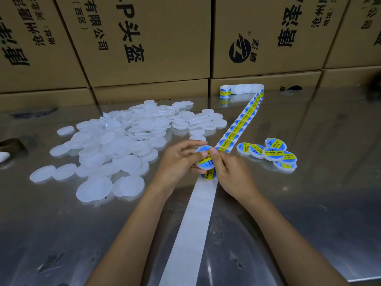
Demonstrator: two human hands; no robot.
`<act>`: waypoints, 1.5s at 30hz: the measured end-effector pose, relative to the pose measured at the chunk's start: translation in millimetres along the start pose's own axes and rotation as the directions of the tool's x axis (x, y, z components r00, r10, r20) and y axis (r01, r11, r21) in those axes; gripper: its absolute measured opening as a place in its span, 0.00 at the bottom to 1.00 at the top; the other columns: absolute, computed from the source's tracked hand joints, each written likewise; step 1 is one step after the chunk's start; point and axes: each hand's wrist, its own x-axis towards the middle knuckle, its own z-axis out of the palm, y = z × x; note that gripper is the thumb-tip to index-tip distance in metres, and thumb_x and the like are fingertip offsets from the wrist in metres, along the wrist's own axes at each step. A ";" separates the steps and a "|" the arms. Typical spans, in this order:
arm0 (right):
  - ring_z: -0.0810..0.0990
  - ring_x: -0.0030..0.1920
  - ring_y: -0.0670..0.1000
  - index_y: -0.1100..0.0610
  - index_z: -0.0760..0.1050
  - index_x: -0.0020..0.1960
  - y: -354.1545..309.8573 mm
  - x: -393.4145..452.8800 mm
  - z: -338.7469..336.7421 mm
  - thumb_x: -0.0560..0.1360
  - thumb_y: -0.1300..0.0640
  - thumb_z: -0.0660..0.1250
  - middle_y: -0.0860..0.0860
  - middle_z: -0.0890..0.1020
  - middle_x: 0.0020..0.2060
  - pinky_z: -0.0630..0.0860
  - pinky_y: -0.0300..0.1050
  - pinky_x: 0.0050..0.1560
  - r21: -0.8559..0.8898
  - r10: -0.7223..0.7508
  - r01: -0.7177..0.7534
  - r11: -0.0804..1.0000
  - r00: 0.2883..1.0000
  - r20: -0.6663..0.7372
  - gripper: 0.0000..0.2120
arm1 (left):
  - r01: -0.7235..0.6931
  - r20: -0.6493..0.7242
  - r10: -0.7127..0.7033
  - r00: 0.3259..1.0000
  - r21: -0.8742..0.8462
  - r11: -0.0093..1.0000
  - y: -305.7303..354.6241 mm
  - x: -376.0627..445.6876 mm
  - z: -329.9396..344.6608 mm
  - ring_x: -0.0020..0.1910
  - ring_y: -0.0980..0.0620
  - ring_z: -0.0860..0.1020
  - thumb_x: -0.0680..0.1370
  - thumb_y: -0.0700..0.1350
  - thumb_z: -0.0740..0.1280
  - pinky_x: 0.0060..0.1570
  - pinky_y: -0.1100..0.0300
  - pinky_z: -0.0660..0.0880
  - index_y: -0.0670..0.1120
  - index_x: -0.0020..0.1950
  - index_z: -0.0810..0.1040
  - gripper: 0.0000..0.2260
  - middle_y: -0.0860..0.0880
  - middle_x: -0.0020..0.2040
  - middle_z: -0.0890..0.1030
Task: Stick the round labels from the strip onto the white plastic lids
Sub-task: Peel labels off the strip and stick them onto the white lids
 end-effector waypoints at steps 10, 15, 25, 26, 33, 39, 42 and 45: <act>0.57 0.21 0.45 0.54 0.68 0.40 21.1 19.7 -37.9 0.84 0.50 0.55 0.47 0.62 0.25 0.57 0.37 0.20 0.858 0.682 -0.391 0.333 0.728 0.067 0.16 | 0.112 -0.163 -0.113 0.980 -0.016 0.994 -1.0 3.6 -2.3 0.40 0.48 0.86 0.82 0.46 0.66 0.34 0.58 0.81 0.50 0.59 0.81 0.08 0.50 0.48 0.87; 0.57 0.19 0.45 0.58 0.69 0.39 29.8 21.3 -49.1 0.84 0.56 0.53 0.47 0.61 0.21 0.58 0.33 0.19 0.958 0.723 -0.288 -0.001 0.662 0.200 0.16 | 0.123 -0.156 -0.118 0.981 0.026 0.992 -8.3 6.8 -3.4 0.39 0.49 0.85 0.82 0.44 0.65 0.33 0.58 0.81 0.49 0.58 0.82 0.08 0.48 0.47 0.87; 0.61 0.22 0.47 0.58 0.74 0.43 19.6 20.5 -36.7 0.80 0.59 0.57 0.49 0.64 0.24 0.64 0.37 0.22 0.856 0.712 -0.424 0.294 0.695 0.100 0.10 | 0.063 -0.378 0.159 0.912 0.513 0.856 -39.6 33.2 -14.5 0.46 0.52 0.81 0.81 0.38 0.63 0.48 0.64 0.74 0.45 0.61 0.80 0.11 0.47 0.57 0.82; 0.62 0.21 0.47 0.57 0.75 0.43 16.9 20.2 -32.1 0.78 0.60 0.59 0.50 0.65 0.24 0.65 0.38 0.23 0.803 0.696 -0.448 0.392 0.715 0.060 0.08 | 0.014 -0.306 0.228 0.924 0.623 0.782 -40.4 39.6 -14.9 0.53 0.51 0.80 0.80 0.38 0.64 0.53 0.64 0.72 0.44 0.63 0.79 0.12 0.46 0.61 0.81; 0.70 0.33 0.51 0.65 0.76 0.49 14.6 24.9 -6.9 0.77 0.61 0.61 0.51 0.71 0.30 0.73 0.53 0.39 0.535 0.523 -0.370 0.760 0.837 -0.165 0.08 | -0.092 0.024 0.162 0.986 0.899 0.429 -48.2 98.6 -6.6 0.79 0.48 0.58 0.81 0.46 0.65 0.77 0.54 0.55 0.44 0.77 0.68 0.24 0.47 0.80 0.62; 0.71 0.32 0.47 0.57 0.75 0.45 19.9 29.3 -0.5 0.78 0.59 0.63 0.47 0.73 0.31 0.74 0.52 0.40 0.529 0.494 -0.330 0.782 0.846 -0.202 0.04 | -0.019 -0.091 0.195 0.977 0.866 0.500 -56.4 110.3 -7.4 0.63 0.45 0.77 0.80 0.52 0.69 0.60 0.56 0.71 0.42 0.64 0.80 0.18 0.45 0.64 0.81; 0.72 0.32 0.43 0.55 0.75 0.42 16.8 28.1 0.5 0.76 0.58 0.65 0.46 0.75 0.31 0.70 0.43 0.39 0.443 0.391 -0.264 0.857 0.893 -0.222 0.04 | -0.036 -0.155 0.245 0.957 0.775 0.630 -55.7 103.7 -7.5 0.55 0.47 0.79 0.83 0.47 0.63 0.47 0.64 0.67 0.41 0.59 0.81 0.12 0.46 0.55 0.84; 0.74 0.44 0.47 0.56 0.76 0.45 11.2 22.9 -0.8 0.73 0.60 0.68 0.48 0.79 0.40 0.70 0.42 0.48 0.188 0.128 -0.080 0.979 0.957 -0.260 0.02 | 0.019 -0.383 0.234 0.894 0.554 0.833 -49.3 94.1 -14.5 0.51 0.48 0.75 0.85 0.44 0.56 0.47 0.65 0.66 0.41 0.58 0.78 0.12 0.47 0.53 0.79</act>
